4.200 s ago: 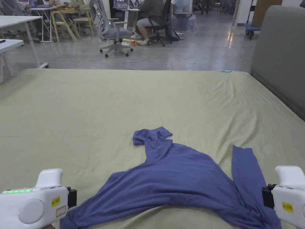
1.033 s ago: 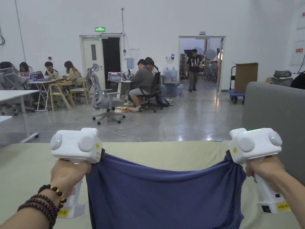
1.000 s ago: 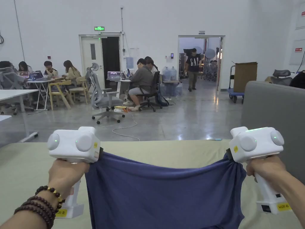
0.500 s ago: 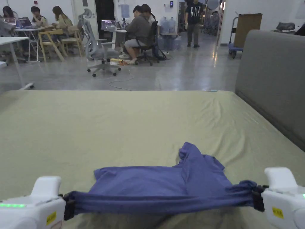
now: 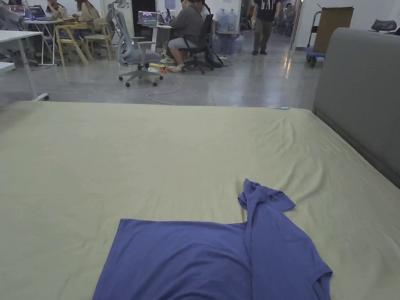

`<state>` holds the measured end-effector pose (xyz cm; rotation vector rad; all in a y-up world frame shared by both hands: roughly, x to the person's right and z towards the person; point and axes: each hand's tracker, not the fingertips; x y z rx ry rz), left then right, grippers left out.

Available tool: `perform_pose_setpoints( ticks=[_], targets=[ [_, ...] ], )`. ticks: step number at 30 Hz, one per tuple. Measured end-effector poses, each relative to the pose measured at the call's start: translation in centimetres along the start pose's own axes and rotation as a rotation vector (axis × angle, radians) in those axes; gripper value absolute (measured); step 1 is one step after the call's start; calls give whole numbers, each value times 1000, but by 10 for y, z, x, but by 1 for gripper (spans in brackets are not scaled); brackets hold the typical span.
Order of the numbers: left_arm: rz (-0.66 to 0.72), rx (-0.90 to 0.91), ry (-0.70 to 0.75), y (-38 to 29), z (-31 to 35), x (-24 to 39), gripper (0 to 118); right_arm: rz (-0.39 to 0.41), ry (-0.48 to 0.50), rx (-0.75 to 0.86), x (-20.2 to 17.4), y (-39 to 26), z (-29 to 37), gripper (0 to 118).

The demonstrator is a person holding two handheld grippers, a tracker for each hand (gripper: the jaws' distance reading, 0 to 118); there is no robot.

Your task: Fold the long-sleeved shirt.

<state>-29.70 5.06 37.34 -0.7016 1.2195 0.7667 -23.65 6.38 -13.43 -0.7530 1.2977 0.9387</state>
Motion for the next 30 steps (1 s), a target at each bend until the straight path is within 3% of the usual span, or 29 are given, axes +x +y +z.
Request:
perform_pose_setpoints(
  ticks=[1,2,3,4,7,8,9,10,11,18,22,28,29,30],
  targets=[
    [4,12,10,3,5,0,42,-17,7,13,4,0,11,57],
    [1,9,14,7,12,0,100,-29,1,18,6,0,18,107],
    [-3,17,24,10,18,0,118,-49,1,56,8,1,26,118],
    [-11,95,7,12,31,0,115,-66,-1,119,9,1,34,118],
    [-3,91,16,22,27,-12,115,-92,11,128,15,8,25,117],
    [5,80,28,24,26,-12,101,-117,15,120,15,11,25,97],
    [6,88,25,24,26,-12,61,-134,30,124,19,10,27,53],
    [-9,105,-19,34,31,5,2,-135,39,131,18,12,25,0],
    [-1,96,-17,36,27,10,0,-180,52,119,16,11,20,0],
    [-45,132,-54,102,3,41,0,-115,81,164,21,81,12,0],
    [-69,183,-49,161,-32,36,0,-93,155,272,33,197,-17,0],
    [-33,201,-53,202,-62,34,0,-40,147,242,38,395,-110,0],
    [-24,199,-55,206,-68,33,0,-45,144,210,31,423,-134,3],
    [-9,200,-52,209,-75,32,0,-68,148,182,31,442,-157,22]
  ],
)
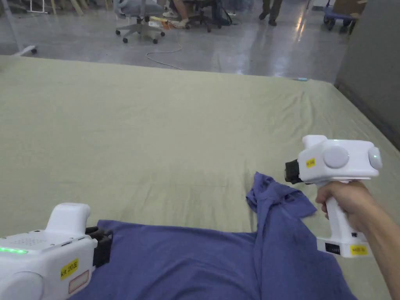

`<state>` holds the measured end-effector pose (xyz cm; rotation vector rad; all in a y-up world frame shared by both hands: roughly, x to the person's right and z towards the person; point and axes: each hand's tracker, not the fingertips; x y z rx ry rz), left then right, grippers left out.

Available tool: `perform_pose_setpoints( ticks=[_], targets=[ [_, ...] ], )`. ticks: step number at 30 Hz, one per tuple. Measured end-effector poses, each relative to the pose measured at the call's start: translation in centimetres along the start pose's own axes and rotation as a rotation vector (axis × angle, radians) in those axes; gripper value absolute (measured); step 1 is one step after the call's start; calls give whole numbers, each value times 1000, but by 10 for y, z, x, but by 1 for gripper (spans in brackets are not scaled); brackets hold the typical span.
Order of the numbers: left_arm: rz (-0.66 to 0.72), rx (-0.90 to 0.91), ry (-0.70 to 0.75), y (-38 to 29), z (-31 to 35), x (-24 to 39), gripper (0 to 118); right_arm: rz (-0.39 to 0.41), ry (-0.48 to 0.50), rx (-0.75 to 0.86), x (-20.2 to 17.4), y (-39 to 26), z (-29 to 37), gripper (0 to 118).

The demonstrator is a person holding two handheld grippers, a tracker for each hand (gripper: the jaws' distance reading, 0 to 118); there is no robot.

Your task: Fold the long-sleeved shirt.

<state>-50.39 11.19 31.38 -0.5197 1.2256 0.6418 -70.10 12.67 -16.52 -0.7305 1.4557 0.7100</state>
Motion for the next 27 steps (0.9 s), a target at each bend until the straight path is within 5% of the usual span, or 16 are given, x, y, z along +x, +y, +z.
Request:
perform_pose_setpoints(
  ticks=[2,7,8,9,10,12,16,21,27],
  targets=[
    [20,0,-10,2,-10,-4,0,-44,-5,-86,5,18,-47,81],
    [43,-21,-15,-2,-26,-15,0,0,-66,-175,1,26,-139,83],
    [45,-29,-14,-4,-26,-13,0,14,-68,-177,-1,23,-146,74],
    [44,-33,-9,-8,-27,-11,0,36,-83,-210,-4,17,-153,49],
    [36,-40,4,-11,-29,-11,0,51,-38,-247,-5,7,-158,34],
    [26,-53,11,-17,-28,-4,0,53,-107,-155,-22,-1,-126,4],
    [53,-79,-19,-30,-32,-7,0,33,-11,-31,-19,-2,-65,4],
    [22,-80,-22,-39,-10,1,0,112,34,184,-35,-53,70,4],
    [-29,-55,-34,-52,27,10,0,98,-30,199,-65,-186,151,4]
  ],
)
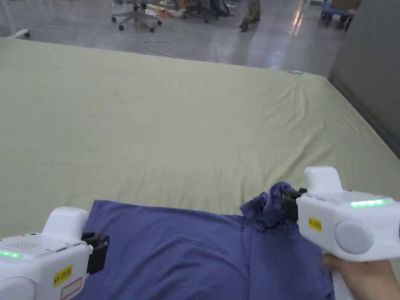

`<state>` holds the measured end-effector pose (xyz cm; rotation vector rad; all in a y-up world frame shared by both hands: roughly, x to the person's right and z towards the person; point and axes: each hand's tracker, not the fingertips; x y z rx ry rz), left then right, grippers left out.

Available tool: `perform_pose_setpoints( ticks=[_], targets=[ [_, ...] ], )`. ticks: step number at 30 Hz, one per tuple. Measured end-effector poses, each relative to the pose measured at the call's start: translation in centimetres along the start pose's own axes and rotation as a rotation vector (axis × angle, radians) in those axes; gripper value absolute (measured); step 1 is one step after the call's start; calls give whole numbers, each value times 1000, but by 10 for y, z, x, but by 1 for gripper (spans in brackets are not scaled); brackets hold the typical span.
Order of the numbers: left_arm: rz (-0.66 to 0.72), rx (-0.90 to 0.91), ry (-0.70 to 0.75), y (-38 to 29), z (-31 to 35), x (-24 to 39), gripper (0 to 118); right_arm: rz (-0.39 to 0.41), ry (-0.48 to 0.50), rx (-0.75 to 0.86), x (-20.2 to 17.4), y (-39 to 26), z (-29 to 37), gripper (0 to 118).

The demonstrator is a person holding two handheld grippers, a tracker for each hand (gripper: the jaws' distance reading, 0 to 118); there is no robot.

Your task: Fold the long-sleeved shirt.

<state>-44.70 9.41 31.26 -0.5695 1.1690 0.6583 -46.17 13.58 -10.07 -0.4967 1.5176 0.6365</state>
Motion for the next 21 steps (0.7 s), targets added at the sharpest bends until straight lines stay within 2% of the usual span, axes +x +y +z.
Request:
perform_pose_setpoints(
  ticks=[4,7,9,10,11,12,13,14,15,16,19,20,21],
  targets=[
    [4,5,-8,-14,23,3,0,-60,36,-199,-23,-87,-8,4],
    [-4,12,-5,-22,41,11,0,-44,6,-312,-32,-125,-25,4],
    [-3,17,-9,-26,50,9,0,-61,-7,-276,-28,-134,-20,4],
    [-2,21,-9,-29,55,9,0,-94,-3,-244,-27,-127,-9,4],
    [-5,24,-9,-31,58,10,0,-101,-16,-260,-26,-123,-1,8],
    [-9,28,-9,-33,62,11,0,-105,-15,-244,-25,-121,12,17],
    [-9,33,-7,-32,67,13,0,-110,-4,-178,-22,-120,26,40],
    [-7,36,-8,-33,69,14,0,-118,12,-140,-21,-121,37,85],
    [-5,38,-11,-35,72,15,0,-133,10,-114,-20,-124,49,111],
    [-3,39,-13,-37,74,16,0,-147,9,-98,-14,-128,58,118],
    [0,41,-12,-41,78,17,0,-181,14,-105,-7,-137,80,116],
    [1,40,-10,-42,78,18,0,-198,20,-136,-8,-137,83,98],
    [5,40,-8,-42,77,17,0,-202,32,-139,-6,-139,86,59]
  ],
)
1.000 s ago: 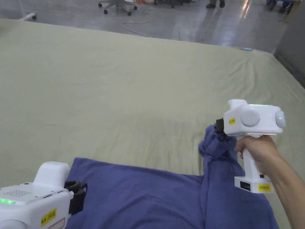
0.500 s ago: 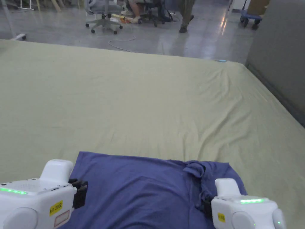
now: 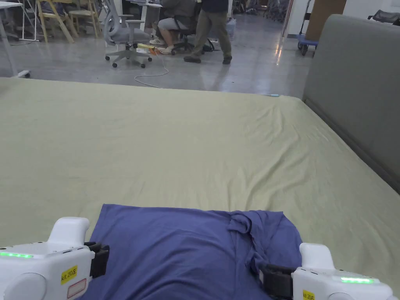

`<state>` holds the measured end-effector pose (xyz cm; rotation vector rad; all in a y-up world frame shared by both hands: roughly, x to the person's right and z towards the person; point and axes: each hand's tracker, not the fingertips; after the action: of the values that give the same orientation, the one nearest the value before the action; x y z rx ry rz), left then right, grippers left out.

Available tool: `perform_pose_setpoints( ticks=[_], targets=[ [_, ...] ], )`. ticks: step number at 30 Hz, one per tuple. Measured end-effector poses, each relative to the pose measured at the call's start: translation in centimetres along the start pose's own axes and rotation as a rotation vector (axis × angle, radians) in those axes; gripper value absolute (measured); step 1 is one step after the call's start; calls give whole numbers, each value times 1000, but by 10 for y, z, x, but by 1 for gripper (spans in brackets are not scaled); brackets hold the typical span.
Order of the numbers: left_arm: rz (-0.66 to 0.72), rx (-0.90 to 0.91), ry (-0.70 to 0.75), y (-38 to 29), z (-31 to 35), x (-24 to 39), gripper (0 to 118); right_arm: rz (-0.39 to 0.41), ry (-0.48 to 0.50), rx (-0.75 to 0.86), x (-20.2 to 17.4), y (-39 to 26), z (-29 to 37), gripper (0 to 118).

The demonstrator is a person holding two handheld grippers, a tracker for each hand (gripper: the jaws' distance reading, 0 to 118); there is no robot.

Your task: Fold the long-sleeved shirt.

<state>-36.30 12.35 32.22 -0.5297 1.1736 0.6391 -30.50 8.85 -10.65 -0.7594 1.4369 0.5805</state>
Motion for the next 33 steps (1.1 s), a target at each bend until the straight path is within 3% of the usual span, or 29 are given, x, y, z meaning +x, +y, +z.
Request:
perform_pose_setpoints(
  ticks=[1,2,4,6,12,13,14,15,16,19,22,25,26,27,28,29,33],
  targets=[
    [5,-1,2,0,-1,0,0,5,2,14,2,-3,2,5],
    [11,-1,1,0,-1,0,0,8,-3,12,1,-3,0,0],
    [11,-6,-1,1,-3,0,0,7,0,11,9,2,-6,0],
    [6,-6,2,2,-6,0,0,15,64,-8,19,14,-15,0],
    [16,-35,1,7,-22,-5,0,-3,-55,15,42,122,-79,4],
    [21,-39,4,10,-29,-7,0,-2,-75,-54,47,142,-95,23],
    [24,-41,10,12,-34,-7,0,-2,-66,-87,51,154,-109,59],
    [25,-46,14,17,-42,-8,0,4,-45,-81,53,171,-132,80],
    [27,-52,24,21,-52,-13,0,2,-29,-98,58,183,-152,85],
    [32,-64,40,41,-78,-19,0,-56,-111,-246,65,197,-200,78],
    [45,-74,59,62,-111,-33,0,-94,-124,-295,76,190,-237,37],
    [90,-68,82,90,-141,-43,0,-104,-119,-265,67,179,-231,29],
    [110,-53,105,98,-152,-47,22,-97,-116,-259,67,179,-227,11],
    [119,-34,147,106,-164,-53,55,-82,-63,-240,58,178,-220,0],
    [124,-31,180,115,-178,-53,91,-89,-53,-241,57,174,-222,0],
    [120,-46,199,120,-192,-56,111,-77,-84,-236,57,172,-224,0],
    [140,-141,228,127,-246,-70,111,-113,-67,-235,71,175,-232,0]
  ],
)
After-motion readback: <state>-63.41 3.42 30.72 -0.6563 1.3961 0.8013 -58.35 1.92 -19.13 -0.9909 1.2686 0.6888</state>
